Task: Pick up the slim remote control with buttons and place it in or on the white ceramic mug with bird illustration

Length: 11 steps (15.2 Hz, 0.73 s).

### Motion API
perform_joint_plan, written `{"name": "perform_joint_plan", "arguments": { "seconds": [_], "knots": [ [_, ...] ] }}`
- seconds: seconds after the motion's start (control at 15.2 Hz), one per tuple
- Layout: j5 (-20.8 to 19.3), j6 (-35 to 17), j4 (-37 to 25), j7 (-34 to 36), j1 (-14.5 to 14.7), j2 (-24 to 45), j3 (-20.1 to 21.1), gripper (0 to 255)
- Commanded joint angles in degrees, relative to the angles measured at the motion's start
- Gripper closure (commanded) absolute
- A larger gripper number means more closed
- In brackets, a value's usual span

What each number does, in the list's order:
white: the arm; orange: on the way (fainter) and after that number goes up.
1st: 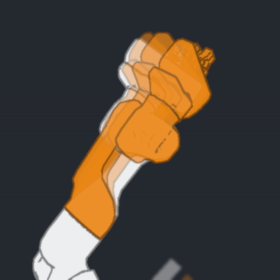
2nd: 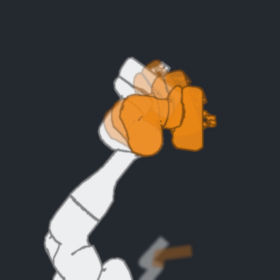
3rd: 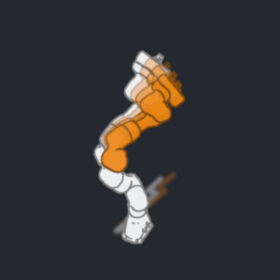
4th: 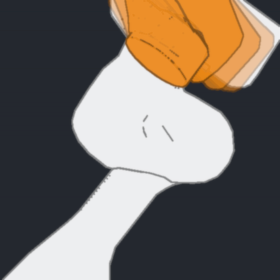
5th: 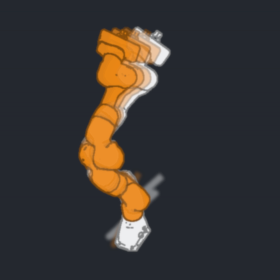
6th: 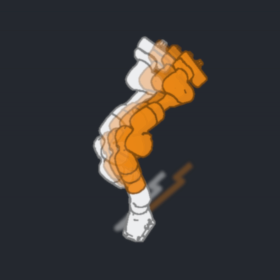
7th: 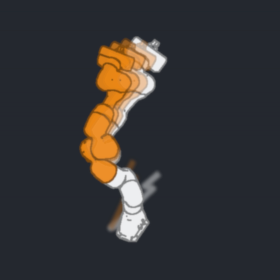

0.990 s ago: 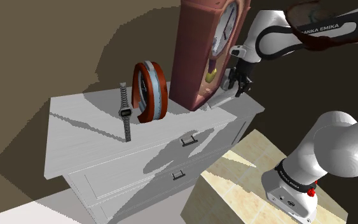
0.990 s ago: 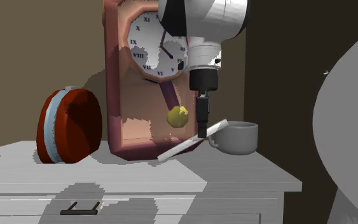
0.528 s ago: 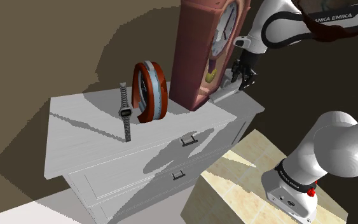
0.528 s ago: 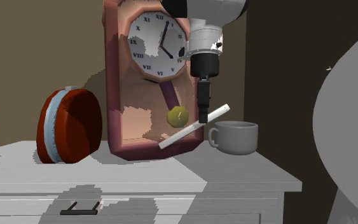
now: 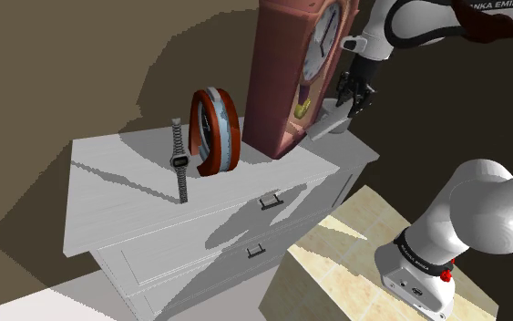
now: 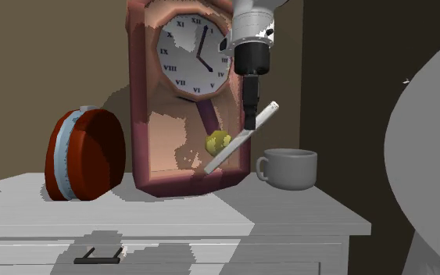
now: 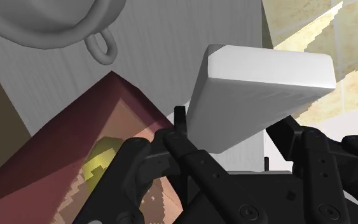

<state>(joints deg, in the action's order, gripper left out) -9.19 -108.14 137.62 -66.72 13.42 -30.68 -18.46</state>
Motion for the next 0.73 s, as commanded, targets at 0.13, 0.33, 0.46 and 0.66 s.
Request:
{"name": "perform_joint_plan", "arguments": {
  "seconds": [0.13,0.33,0.46,0.66],
  "knots": [
    [-0.20,0.98,-3.69,-2.76,-0.40,2.49,-2.10,255],
    [-0.12,0.61,-7.98,-7.10,-0.87,6.88,-5.59,255],
    [0.37,0.45,-11.13,-10.11,-1.08,10.07,-7.90,255],
    [1.86,0.43,-16.32,-14.88,-1.40,15.30,-11.31,255]
  ]
}}
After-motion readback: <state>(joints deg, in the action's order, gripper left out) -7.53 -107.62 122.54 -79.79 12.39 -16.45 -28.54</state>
